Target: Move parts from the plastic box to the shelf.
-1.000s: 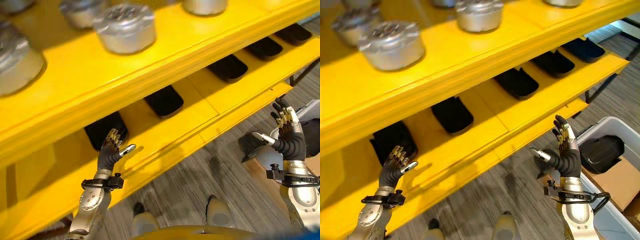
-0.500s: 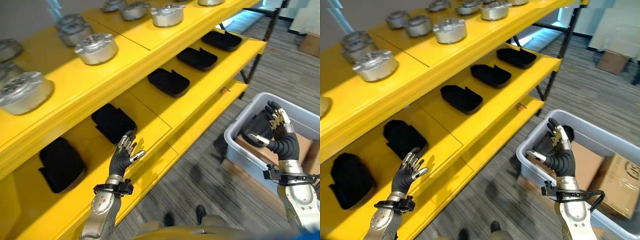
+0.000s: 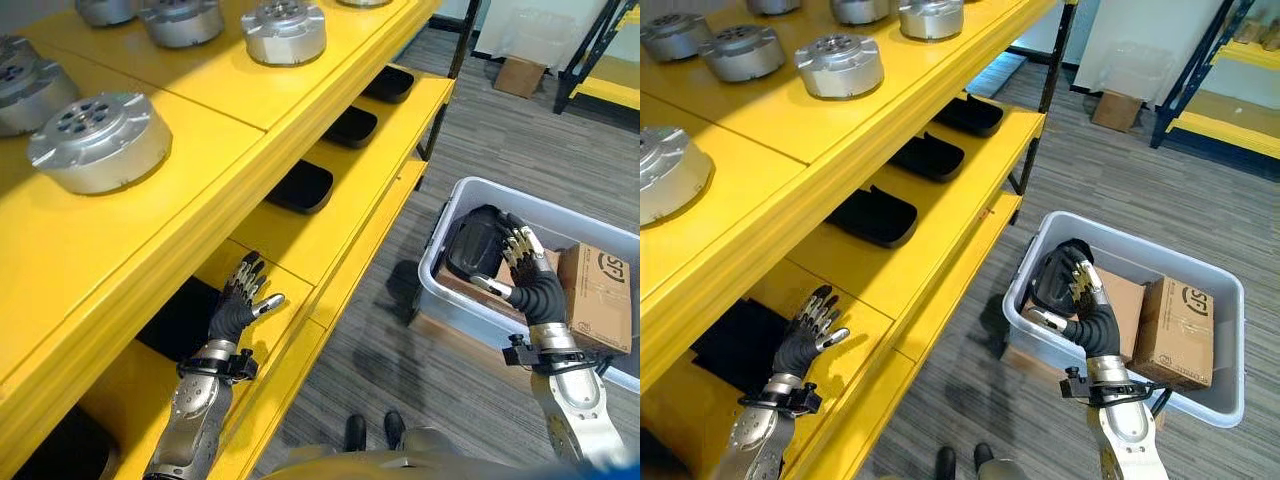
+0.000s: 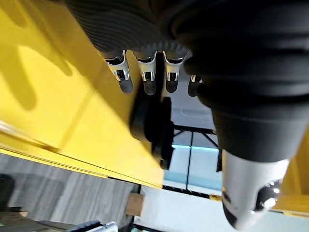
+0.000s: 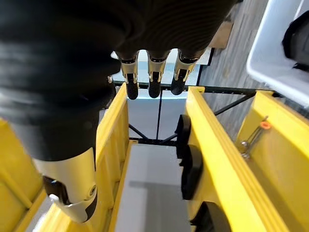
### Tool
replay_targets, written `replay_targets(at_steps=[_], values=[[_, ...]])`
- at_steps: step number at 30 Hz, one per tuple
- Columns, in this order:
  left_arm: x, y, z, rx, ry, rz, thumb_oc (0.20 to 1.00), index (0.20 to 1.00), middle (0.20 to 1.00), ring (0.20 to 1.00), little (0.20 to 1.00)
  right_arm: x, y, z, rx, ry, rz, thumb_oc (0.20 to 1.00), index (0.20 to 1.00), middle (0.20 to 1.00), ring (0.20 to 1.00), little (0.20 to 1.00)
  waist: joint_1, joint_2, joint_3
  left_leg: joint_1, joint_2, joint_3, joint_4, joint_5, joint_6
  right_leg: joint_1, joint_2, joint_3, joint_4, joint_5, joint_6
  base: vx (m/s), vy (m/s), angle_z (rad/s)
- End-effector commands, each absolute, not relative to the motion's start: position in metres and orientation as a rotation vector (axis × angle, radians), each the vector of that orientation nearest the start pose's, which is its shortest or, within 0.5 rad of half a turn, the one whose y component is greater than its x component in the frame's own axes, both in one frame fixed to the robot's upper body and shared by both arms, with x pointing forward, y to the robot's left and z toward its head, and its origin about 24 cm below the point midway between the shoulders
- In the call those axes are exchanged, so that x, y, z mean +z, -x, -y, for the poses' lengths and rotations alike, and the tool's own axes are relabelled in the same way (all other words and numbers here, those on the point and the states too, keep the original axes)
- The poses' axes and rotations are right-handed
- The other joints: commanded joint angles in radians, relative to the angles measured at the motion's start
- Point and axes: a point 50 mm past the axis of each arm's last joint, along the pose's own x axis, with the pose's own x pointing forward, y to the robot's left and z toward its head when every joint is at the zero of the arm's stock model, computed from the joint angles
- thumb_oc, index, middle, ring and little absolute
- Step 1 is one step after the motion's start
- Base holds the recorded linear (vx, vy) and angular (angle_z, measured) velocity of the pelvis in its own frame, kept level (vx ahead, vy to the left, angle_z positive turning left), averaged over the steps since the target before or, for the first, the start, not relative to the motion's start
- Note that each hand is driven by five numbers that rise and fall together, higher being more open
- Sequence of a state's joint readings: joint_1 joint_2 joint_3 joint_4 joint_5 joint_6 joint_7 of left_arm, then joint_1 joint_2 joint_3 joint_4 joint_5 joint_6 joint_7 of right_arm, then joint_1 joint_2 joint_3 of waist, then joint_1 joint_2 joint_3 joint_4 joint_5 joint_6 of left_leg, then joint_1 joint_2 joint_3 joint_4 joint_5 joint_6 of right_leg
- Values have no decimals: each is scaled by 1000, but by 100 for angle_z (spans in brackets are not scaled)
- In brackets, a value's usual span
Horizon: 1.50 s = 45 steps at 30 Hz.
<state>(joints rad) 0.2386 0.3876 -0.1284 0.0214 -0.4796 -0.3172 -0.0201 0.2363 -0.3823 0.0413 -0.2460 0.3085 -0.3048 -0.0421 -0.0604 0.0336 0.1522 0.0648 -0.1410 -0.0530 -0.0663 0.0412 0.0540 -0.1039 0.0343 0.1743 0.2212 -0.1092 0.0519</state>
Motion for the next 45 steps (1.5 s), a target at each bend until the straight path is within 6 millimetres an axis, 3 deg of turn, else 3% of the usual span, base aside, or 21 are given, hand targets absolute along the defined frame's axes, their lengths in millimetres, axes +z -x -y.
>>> replay_targets(at_steps=[1, 2, 3, 4, 5, 6, 8, 10, 12, 17, 24, 26, 27, 28, 30, 32, 33, 36, 37, 41, 45], values=[[44, -197, -225, 14, 31, 129, 1000, 1000, 1000, 1000, 1000, 102, -212, 196, 69, 48, 391, 1000, 1000, 1000, 1000, 1000, 34, -23, 2, -43, 53, 60, 58, -62, 25, -64, -95, -173, 65, 127, 84, -81, -8, -84], [45, -197, -225, 14, 26, 132, 1000, 1000, 1000, 1000, 1000, 102, -214, 193, 74, 43, 394, 1000, 1000, 1000, 1000, 1000, 42, -15, 7, -33, 68, 83, 61, -71, 20, -68, -170, -251, 72, 145, 87, -22, -83, -121], [44, -197, -225, 15, 35, 125, 1000, 1000, 1000, 1000, 1000, 101, -216, 189, 83, 25, 390, 1000, 1000, 1000, 1000, 1000, 35, -9, 13, -18, 83, 90, 62, -79, 14, -69, -218, -269, 64, 167, 82, 123, -201, -140], [42, -197, -227, 26, 36, 119, 1000, 1000, 1000, 1000, 1000, 100, -218, 187, 95, 33, 382, 1000, 1000, 1000, 1000, 1000, 24, -9, 20, 18, 101, 90, 46, -92, -2, -75, -330, -279, -39, 262, 108, 168, -221, -121], [42, -196, -227, 26, 35, 116, 1000, 1000, 1000, 1000, 1000, 99, -219, 187, 93, 46, 376, 1000, 1000, 1000, 1000, 1000, 18, -10, 22, 34, 102, 92, 34, -96, -8, -83, -371, -275, -96, 306, 123, 149, -171, -64], [42, -196, -227, 26, 35, 116, 1000, 1000, 1000, 1000, 1000, 99, -218, 187, 93, 46, 375, 1000, 1000, 1000, 1000, 1000, 19, -10, 22, 37, 102, 93, 31, -96, -7, -78, -371, -276, -104, 311, 125, 133, -149, -31], [36, -192, -229, 58, 12, 89, 1000, 1000, 1000, 1000, 1000, 98, -218, 187, 85, 47, 367, 1000, 1000, 1000, 1000, 1000, 32, -53, 4, 94, 103, 124, 0, -121, -30, -66, -464, -353, -212, 411, 178, 201, -252, -35], [32, -193, -227, 60, 11, 81, 1000, 1000, 1000, 1000, 1000, 96, -217, 187, 84, 50, 356, 1000, 1000, 1000, 1000, 1000, 39, -90, -19, 108, 96, 128, -3, -137, -43, -42, -465, -365, -230, 438, 201, 188, -250, -27], [31, -196, -224, 61, 33, 77, 1000, 1000, 1000, 1000, 1000, 96, -217, 192, 63, 60, 356, 1000, 1000, 1000, 1000, 1000, 35, -92, -29, 99, 124, 126, 12, -142, -59, -36, -445, -367, -207, 418, 198, 116, -248, -23], [29, -201, -217, 30, 73, 71, 1000, 1000, 1000, 1000, 1000, 104, -215, 202, 44, 54, 384, 1000, 1000, 1000, 1000, 1000, -8, -61, -25, 92, 276, 92, 55, -140, -124, -7, -359, -404, -108, 238, 146, 122, -306, 16], [31, -205, -213, 14, 97, 79, 1000, 1000, 1000, 1000, 1000, 108, -216, 210, 25, 75, 400, 1000, 1000, 1000, 1000, 1000, -32, -22, -23, 64, 374, 99, 99, -72, -170, -32, -290, -422, -22, 135, 93, 69, -188, 19], [32, -205, -213, 18, 102, 86, 1000, 1000, 1000, 1000, 1000, 110, -216, 210, 26, 73, 405, 1000, 1000, 1000, 1000, 1000, -30, -12, -6, 18, 385, 88, 188, -12, -183, -29, -265, -411, -24, 113, 65, 6, -141, 5], [32, -206, -213, 18, 102, 87, 1000, 1000, 1000, 1000, 1000, 110, -216, 210, 26, 73, 405, 1000, 1000, 1000, 1000, 1000, -32, -10, -7, 10, 387, 85, 196, -15, -184, -30, -263, -413, -25, 114, 63, 4, -253, 10], [33, -204, -216, 37, 111, 93, 1000, 1000, 1000, 1000, 1000, 111, -217, 208, 53, 84, 410, 1000, 1000, 1000, 1000, 1000, -10, -15, 24, -52, 368, 38, 358, 62, -184, -11, -236, -396, -37, 94, 28, -17, -204, 4], [34, -202, -218, 49, 116, 101, 1000, 1000, 1000, 1000, 1000, 114, -218, 208, 72, 104, 419, 1000, 1000, 1000, 1000, 1000, 14, -40, 60, -136, 307, -15, 499, 111, -178, 4, -230, -383, -53, 88, 4, 0, -206, -27], [38, -201, -221, 54, 119, 115, 1000, 1000, 1000, 1000, 1000, 116, -220, 210, 67, 129, 423, 1000, 1000, 1000, 1000, 1000, 43, -57, 104, -221, 404, 11, 328, 152, -161, 7, -222, -354, -36, 51, 16, 217, 83, -48], [40, -203, -220, 61, 108, 122, 1000, 1000, 1000, 1000, 1000, 116, -223, 210, 50, 127, 431, 1000, 1000, 1000, 1000, 1000, 68, -45, 124, -266, 477, -3, 132, 246, -190, 13, -222, -326, -14, 22, 35, 236, 232, -12], [39, -203, -222, 74, 97, 121, 1000, 1000, 1000, 1000, 1000, 117, -223, 208, 51, 122, 438, 1000, 1000, 1000, 1000, 1000, 77, -27, 133, -252, 503, 3, 25, 297, -226, 7, -224, -300, 21, 5, 56, 191, 218, -34], [41, -204, -223, 81, 92, 132, 1000, 1000, 1000, 1000, 1000, 116, -223, 207, 50, 117, 438, 1000, 1000, 1000, 1000, 1000, 77, -17, 134, -244, 506, 17, 15, 301, -232, -2, -226, -288, 34, 3, 66, 100, 192, -86], [41, -202, -224, 88, 110, 146, 1000, 1000, 1000, 1000, 1000, 110, -222, 201, 76, 119, 415, 1000, 1000, 1000, 1000, 1000, 68, 1, 118, -179, 500, 67, 9, 207, -223, -34, -242, -228, 35, 28, 92, 110, 262, -111], [48, -200, -228, 73, 109, 168, 1000, 1000, 1000, 1000, 1000, 98, -212, 214, 40, 150, 339, 1000, 1000, 1000, 1000, 1000, 54, -37, 124, -183, 434, 126, 87, 106, -202, 8, -338, -208, -92, 119, 147, 93, 253, -23]])
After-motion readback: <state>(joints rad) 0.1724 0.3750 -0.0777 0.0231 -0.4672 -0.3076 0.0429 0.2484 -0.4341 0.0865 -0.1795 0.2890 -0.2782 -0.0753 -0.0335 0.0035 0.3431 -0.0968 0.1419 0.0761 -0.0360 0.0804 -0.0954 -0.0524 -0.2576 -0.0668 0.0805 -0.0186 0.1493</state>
